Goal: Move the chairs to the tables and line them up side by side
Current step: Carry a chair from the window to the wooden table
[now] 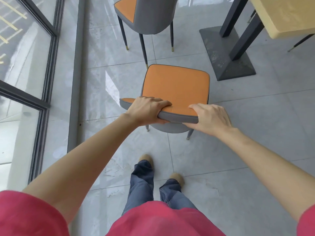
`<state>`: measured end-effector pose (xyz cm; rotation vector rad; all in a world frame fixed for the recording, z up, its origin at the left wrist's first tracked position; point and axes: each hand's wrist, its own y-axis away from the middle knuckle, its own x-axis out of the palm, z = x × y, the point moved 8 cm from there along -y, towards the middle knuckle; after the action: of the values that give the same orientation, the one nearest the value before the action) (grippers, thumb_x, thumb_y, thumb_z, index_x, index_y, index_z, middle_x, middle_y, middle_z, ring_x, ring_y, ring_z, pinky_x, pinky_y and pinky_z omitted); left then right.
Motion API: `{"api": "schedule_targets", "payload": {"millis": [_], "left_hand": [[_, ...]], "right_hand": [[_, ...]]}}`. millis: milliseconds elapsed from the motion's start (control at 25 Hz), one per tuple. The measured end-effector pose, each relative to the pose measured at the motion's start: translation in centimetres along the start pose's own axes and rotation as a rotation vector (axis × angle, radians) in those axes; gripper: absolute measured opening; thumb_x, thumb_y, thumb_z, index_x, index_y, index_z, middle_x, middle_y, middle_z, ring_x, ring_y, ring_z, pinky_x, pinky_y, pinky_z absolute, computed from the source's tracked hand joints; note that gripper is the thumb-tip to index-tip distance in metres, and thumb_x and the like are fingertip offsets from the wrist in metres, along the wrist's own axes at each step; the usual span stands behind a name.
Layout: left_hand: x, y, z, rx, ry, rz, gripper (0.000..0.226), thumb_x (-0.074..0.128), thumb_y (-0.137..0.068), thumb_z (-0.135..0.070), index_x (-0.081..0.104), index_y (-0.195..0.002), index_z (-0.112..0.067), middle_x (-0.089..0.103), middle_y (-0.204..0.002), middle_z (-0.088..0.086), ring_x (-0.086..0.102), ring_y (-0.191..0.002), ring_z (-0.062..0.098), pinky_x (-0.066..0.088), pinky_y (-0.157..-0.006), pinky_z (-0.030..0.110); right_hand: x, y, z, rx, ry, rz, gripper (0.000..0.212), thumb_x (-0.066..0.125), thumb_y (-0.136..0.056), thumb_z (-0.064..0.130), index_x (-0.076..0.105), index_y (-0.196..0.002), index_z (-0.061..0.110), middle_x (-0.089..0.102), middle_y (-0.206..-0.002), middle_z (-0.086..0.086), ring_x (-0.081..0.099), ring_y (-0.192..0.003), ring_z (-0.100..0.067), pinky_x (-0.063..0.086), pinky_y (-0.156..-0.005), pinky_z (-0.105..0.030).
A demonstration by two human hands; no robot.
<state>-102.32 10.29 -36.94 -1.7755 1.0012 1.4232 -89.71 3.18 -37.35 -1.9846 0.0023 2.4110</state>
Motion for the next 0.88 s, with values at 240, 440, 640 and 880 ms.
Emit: {"api": "schedule_targets", "payload": {"millis": [240, 440, 640, 880], "left_hand": [[-1.5, -1.3, 0.8, 0.22, 0.017, -0.158, 0.036, 0.075, -0.069, -0.033, 0.069, -0.098, -0.013, 0.074, -0.078, 0.003, 0.067, -0.058, 0.026, 0.05, -0.039, 0.028], [-2.2, -5.1, 4.2, 0.201, 0.001, -0.185, 0.031, 0.077, -0.067, -0.028, 0.071, -0.094, -0.016, 0.074, -0.077, 0.001, 0.067, -0.059, 0.025, 0.049, -0.04, 0.026], [-2.7, -9.8, 7.8, 0.25, -0.014, -0.198, 0.03, 0.078, -0.066, -0.029, 0.071, -0.093, -0.017, 0.074, -0.074, 0.0, 0.066, -0.055, 0.024, 0.045, -0.039, 0.023], [-3.4, -15.3, 11.8, 0.309, -0.024, -0.203, 0.03, 0.078, -0.064, -0.029, 0.071, -0.09, -0.017, 0.073, -0.069, -0.001, 0.064, -0.05, 0.022, 0.042, -0.039, 0.021]], "right_hand": [[-2.0, -1.3, 0.7, -0.168, 0.061, -0.301, 0.044, 0.088, -0.05, 0.035, 0.074, -0.08, 0.006, 0.069, -0.055, -0.004, 0.066, -0.046, -0.021, 0.048, -0.034, -0.023], [-1.9, -5.6, -0.7, -0.076, 0.052, -0.359, 0.037, 0.088, -0.053, 0.032, 0.074, -0.077, 0.007, 0.07, -0.057, -0.004, 0.066, -0.046, -0.021, 0.049, -0.032, -0.023], [-1.7, -10.5, -2.8, -0.025, 0.059, -0.381, 0.036, 0.087, -0.054, 0.033, 0.074, -0.077, 0.009, 0.069, -0.056, -0.003, 0.065, -0.043, -0.021, 0.047, -0.033, -0.022], [-1.7, -16.1, -5.0, 0.041, 0.081, -0.389, 0.037, 0.085, -0.055, 0.035, 0.075, -0.079, 0.01, 0.069, -0.056, -0.003, 0.065, -0.045, -0.021, 0.046, -0.036, -0.021]]}}
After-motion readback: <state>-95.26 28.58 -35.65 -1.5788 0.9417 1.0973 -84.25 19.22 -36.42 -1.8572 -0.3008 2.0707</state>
